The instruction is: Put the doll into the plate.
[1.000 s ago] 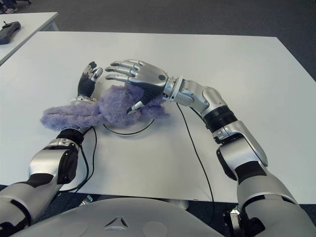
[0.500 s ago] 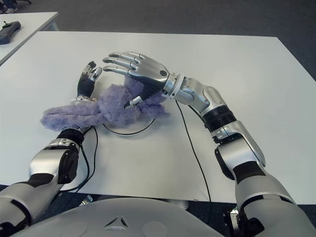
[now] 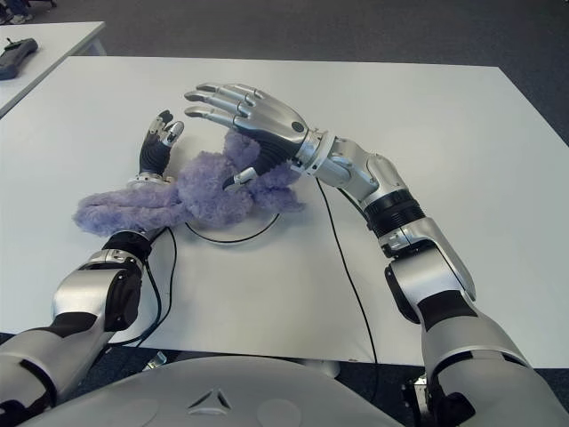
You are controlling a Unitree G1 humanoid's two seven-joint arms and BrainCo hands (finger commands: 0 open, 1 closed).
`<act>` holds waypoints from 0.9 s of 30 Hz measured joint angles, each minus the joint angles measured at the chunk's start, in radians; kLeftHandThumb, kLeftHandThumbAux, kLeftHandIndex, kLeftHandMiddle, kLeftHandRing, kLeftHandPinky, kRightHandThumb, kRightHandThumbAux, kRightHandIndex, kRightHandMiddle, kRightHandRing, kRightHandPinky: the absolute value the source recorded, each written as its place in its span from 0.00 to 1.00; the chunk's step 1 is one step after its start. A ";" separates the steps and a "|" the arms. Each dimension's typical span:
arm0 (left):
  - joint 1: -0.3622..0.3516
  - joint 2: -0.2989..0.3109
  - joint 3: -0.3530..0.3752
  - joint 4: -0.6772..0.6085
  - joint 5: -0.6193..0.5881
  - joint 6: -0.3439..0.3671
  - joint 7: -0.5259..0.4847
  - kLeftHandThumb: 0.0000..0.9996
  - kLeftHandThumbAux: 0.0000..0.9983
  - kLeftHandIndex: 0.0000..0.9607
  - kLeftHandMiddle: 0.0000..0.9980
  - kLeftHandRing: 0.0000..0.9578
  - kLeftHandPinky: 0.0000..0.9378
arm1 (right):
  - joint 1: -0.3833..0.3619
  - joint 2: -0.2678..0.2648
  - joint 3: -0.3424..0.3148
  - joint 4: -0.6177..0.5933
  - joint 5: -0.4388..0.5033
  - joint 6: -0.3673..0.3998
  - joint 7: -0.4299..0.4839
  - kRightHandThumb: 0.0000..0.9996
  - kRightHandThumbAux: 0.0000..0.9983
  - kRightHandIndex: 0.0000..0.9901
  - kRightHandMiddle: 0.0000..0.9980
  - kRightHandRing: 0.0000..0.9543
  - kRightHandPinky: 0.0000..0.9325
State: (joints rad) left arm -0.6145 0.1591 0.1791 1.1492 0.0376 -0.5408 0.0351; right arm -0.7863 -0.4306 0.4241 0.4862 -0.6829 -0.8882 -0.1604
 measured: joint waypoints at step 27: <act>0.000 0.000 -0.001 0.000 0.002 0.001 0.000 0.00 0.41 0.00 0.00 0.00 0.00 | -0.118 0.052 -0.095 0.275 0.307 -0.079 0.129 0.00 0.37 0.00 0.00 0.00 0.00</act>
State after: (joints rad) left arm -0.6148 0.1589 0.1782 1.1491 0.0393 -0.5397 0.0353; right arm -0.9047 -0.3785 0.3290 0.7615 -0.3761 -0.9673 -0.0310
